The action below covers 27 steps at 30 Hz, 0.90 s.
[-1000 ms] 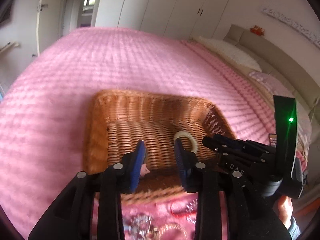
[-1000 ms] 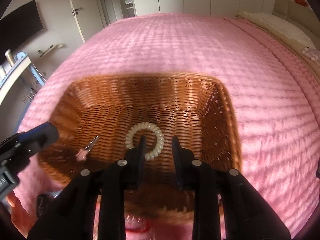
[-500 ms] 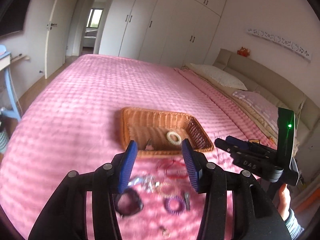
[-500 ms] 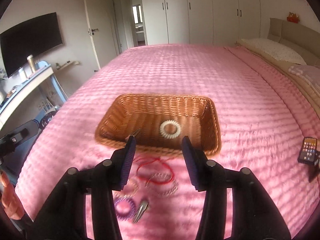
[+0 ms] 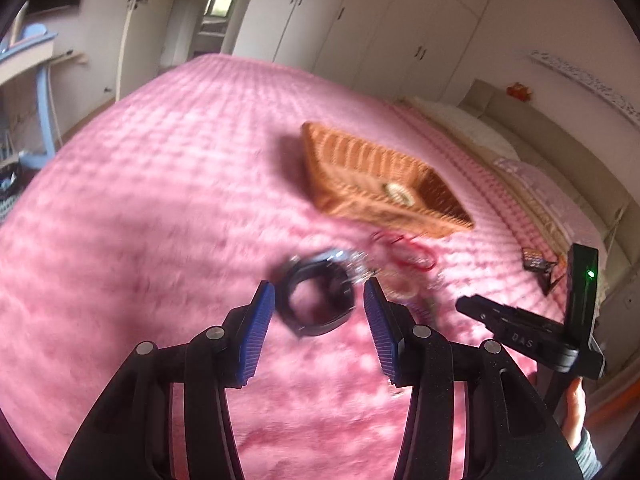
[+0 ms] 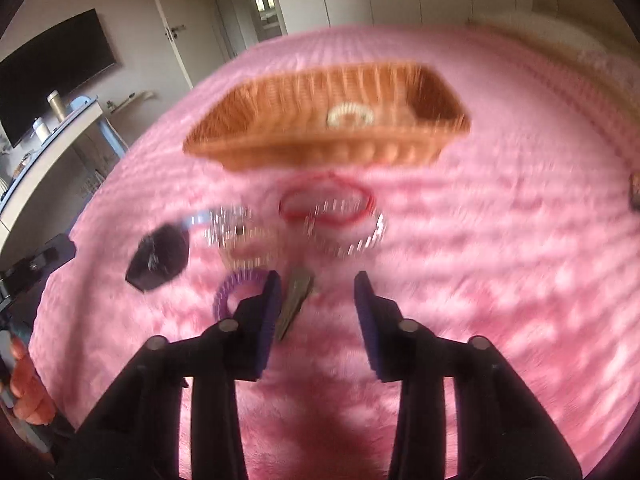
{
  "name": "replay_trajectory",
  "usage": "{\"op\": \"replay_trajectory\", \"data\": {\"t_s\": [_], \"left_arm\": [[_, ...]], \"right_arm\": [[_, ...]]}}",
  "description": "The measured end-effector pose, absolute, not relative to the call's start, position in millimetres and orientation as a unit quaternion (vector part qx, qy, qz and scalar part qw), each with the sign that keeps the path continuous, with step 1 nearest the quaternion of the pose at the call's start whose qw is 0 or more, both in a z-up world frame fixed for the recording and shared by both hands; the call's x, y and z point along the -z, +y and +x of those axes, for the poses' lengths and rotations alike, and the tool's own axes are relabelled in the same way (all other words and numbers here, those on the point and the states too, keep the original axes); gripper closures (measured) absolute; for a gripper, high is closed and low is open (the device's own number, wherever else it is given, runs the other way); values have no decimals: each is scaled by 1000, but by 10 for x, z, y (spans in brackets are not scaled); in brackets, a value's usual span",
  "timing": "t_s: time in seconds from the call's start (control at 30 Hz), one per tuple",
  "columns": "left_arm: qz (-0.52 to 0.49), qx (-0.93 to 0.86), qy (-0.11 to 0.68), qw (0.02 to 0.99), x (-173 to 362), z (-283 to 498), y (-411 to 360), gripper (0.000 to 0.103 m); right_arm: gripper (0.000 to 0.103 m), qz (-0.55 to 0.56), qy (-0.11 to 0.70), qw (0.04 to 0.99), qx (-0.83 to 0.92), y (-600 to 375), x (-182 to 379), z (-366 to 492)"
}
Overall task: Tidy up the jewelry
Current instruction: 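Grasp the black watch with the left tool while the right grasps the grey hair clip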
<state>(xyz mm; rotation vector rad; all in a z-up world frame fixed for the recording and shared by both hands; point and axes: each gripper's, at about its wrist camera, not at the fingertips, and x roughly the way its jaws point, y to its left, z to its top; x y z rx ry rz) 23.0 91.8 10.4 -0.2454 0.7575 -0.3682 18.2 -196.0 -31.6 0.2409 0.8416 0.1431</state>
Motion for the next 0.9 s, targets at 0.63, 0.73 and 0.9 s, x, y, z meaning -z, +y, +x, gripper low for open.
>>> {"op": "replay_trajectory", "data": {"t_s": [0.63, 0.73, 0.9], "left_arm": [[-131, 159, 405, 891, 321, 579, 880, 58], [-131, 157, 407, 890, 358, 603, 866, 58], [-134, 159, 411, 888, 407, 620, 882, 58]], "right_arm": [[79, 55, 435, 898, -43, -1654, 514, 449], [80, 38, 434, 899, -45, -1644, 509, 447], [81, 7, 428, 903, -35, -1739, 508, 371]]}}
